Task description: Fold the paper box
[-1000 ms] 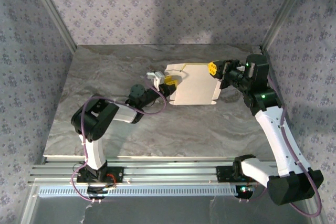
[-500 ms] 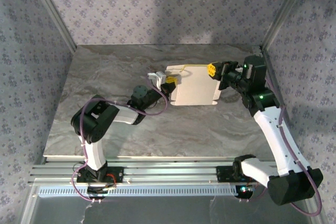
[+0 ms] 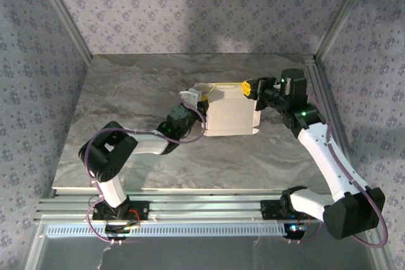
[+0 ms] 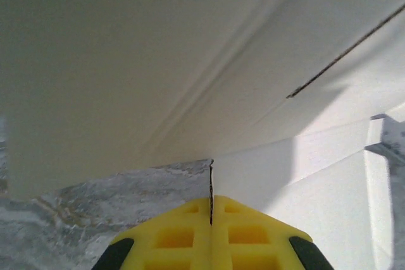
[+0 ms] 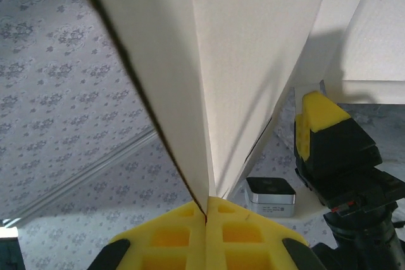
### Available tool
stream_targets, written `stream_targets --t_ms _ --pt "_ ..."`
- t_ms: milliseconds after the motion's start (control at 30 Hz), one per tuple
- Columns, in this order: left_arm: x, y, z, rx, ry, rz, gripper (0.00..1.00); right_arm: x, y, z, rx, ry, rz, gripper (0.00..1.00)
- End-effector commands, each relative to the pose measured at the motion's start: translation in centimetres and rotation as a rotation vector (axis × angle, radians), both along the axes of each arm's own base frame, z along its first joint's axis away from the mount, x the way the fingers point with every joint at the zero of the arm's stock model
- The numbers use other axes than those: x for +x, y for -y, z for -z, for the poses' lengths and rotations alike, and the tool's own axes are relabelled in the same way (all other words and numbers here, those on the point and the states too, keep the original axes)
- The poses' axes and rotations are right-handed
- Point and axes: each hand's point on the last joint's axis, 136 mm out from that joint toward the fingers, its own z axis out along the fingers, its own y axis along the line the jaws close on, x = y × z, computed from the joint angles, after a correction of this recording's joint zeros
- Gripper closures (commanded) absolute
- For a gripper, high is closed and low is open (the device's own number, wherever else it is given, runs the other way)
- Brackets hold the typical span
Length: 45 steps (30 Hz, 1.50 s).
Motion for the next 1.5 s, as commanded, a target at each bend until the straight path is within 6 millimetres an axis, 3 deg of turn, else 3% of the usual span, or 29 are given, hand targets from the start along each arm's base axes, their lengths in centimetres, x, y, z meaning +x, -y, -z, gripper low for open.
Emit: stream_targets --t_ms 0,333,567,967,1200,1367,1467 --pt "0.5 -0.5 -0.6 0.102 0.053 -0.135 1.0 0.5 -0.2 -0.2 -0.017 0.033 0.011 1.0" --pt "0.9 0.7 4.5 0.467 0.032 -0.275 1.0 1.0 -1.1 2.3 -0.042 -0.006 -0.015 1.0" --pt "1.0 0.6 6.3 0.618 -0.02 -0.332 1.0 1.1 -1.5 5.4 -0.059 -0.052 -0.034 1.0" --pt "0.9 -0.2 10.0 0.732 -0.167 -0.377 1.0 1.4 -1.6 7.4 -0.076 -0.086 -0.04 1.0" --pt "-0.4 -0.4 9.1 0.634 -0.231 -0.328 0.68 2.5 -1.1 9.0 -0.108 -0.084 -0.048 1.0" --pt "-2.4 -0.2 6.7 0.503 -0.275 -0.22 0.61 4.4 -1.0 10.1 -0.131 -0.072 -0.081 1.0" --pt "-3.1 -1.6 5.8 0.419 -0.321 -0.202 0.61 4.8 -1.4 11.1 -0.133 -0.084 -0.111 1.0"
